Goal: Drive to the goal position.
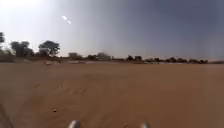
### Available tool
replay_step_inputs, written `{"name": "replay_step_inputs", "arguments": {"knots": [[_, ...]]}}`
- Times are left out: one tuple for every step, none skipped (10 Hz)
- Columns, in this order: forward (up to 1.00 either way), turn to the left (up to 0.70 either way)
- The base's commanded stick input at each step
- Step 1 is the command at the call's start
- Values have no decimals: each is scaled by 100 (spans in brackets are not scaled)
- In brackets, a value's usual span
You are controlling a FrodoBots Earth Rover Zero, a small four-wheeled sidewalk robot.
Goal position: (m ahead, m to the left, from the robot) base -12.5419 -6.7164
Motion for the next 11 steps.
{"name": "replay_step_inputs", "arguments": {"knots": [[70, 0], [70, 0], [70, 0], [70, 0], [70, 0], [70, 0], [70, 0], [70, 0], [70, 0], [70, 0], [70, 0]]}}
